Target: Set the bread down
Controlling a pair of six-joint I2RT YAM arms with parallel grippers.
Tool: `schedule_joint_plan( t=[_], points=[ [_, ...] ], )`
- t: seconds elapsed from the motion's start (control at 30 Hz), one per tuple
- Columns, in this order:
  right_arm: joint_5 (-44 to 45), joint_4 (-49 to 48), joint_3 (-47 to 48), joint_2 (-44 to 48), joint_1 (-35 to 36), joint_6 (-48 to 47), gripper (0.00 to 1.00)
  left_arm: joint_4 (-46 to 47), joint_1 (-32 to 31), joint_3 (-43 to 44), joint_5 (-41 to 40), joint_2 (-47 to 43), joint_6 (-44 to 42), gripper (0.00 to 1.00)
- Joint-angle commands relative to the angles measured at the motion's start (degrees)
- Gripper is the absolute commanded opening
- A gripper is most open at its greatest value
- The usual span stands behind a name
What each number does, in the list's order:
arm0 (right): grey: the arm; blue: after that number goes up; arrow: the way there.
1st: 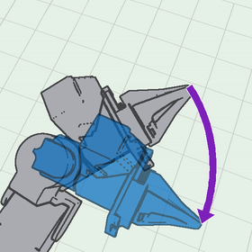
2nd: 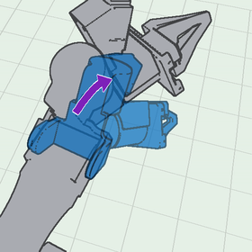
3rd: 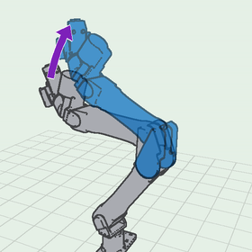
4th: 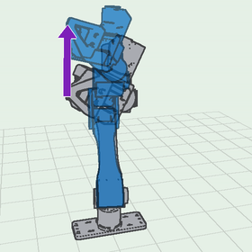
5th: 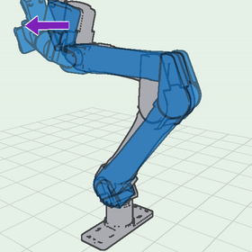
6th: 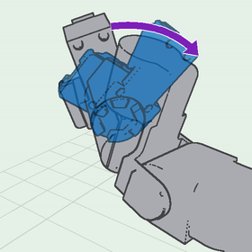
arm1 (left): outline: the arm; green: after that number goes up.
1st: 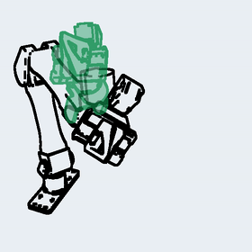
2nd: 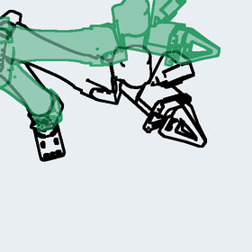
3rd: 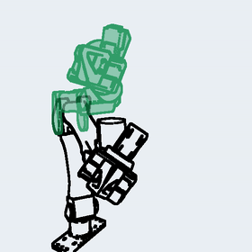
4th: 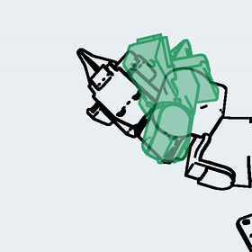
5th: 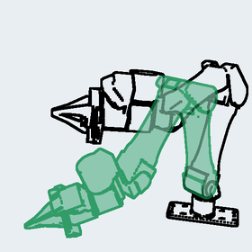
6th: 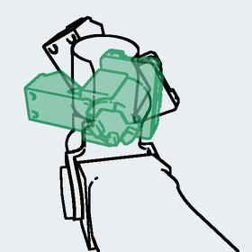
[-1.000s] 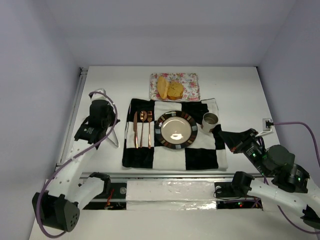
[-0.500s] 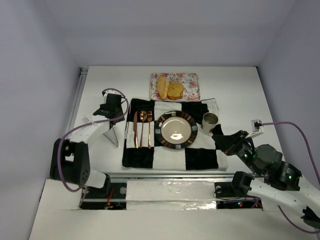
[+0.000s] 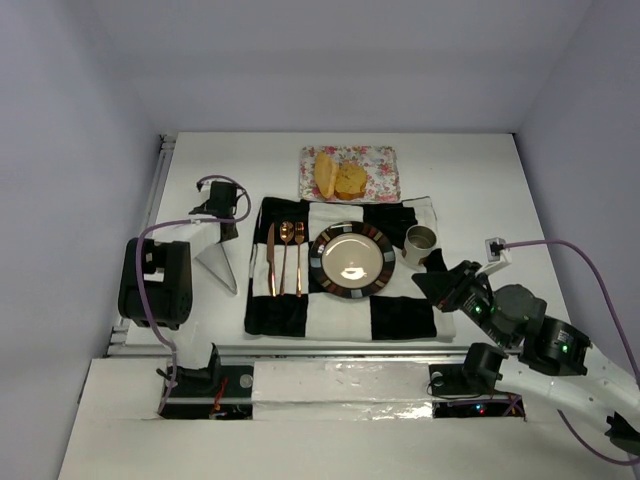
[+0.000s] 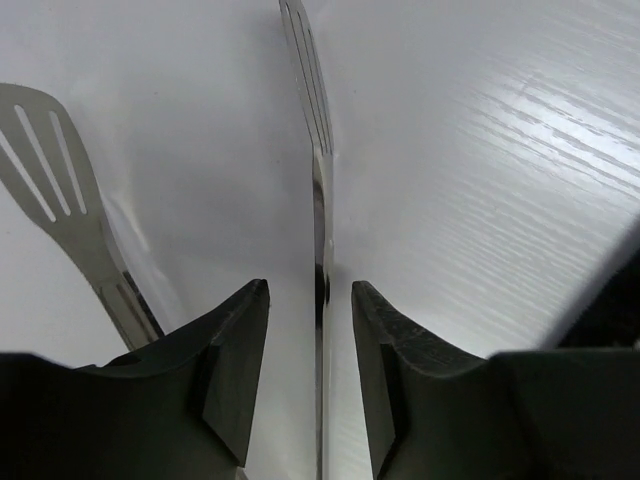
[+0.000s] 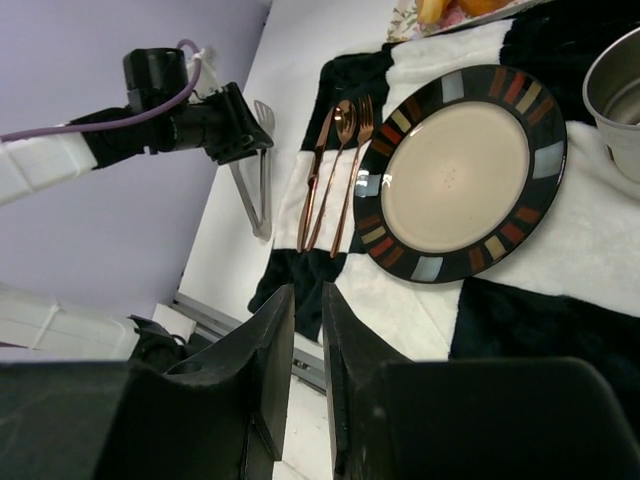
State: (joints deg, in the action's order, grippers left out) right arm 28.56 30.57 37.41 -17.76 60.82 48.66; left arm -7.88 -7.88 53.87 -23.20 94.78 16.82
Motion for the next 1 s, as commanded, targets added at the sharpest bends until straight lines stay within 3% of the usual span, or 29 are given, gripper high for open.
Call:
schedule_joint_plan(
  t=[0.0, 0.23, 0.27, 0.33, 0.4, 0.43, 0.53, 0.63, 0.83, 0.97],
  points=[
    [-0.17, -4.02, -0.14, -0.52, 0.09, 0.47, 0.23, 1.55, 0.67, 2.56, 0.34, 2.86, -0.82, 0.36],
    [-2.71, -6.22, -0.76, -2.19, 0.09, 1.25, 0.23, 3.75, 1.2, 3.35, 2.02, 5.77, -1.35, 0.13],
    [-3.33, -6.74, -0.93, -2.8, 0.09, 1.34, 0.23, 3.84, 1.2, 3.44, 1.85, 5.5, -1.44, 0.0],
    [-4.38, -8.59, -1.55, -3.51, 0.09, 1.35, 0.27, 3.92, 1.2, 3.44, 1.4, 4.19, -1.61, 0.0],
    [-6.31, -11.13, -2.07, -5.44, 0.09, 1.43, 0.4, 4.54, 1.73, 2.91, 2.02, -0.11, -1.53, 0.0],
    [-7.28, -12.19, -2.51, -6.31, 0.09, 1.43, 0.58, 4.8, 1.73, 2.65, 2.54, -1.95, -1.26, 0.0],
    [-8.86, -16.49, -2.43, -11.58, 0.09, 1.44, 0.85, 6.21, 1.73, 1.24, 5.7, -11.61, -0.12, 0.0],
    [-12.11, -23.07, -1.64, -17.47, 0.09, 0.73, 1.0, 7.53, 1.73, -1.04, 11.4, -22.77, 1.37, 0.0],
    [-26.08, -45.04, -0.41, -28.28, 0.09, 0.46, 1.0, 10.16, 1.73, -5.35, 24.67, -43.43, 6.63, 0.0],
    [-28.2, -53.67, 2.75, -38.98, 0.09, 2.48, 1.0, 18.48, 1.73, -11.04, 39.52, -52.92, 14.1, 0.0]
  ],
)
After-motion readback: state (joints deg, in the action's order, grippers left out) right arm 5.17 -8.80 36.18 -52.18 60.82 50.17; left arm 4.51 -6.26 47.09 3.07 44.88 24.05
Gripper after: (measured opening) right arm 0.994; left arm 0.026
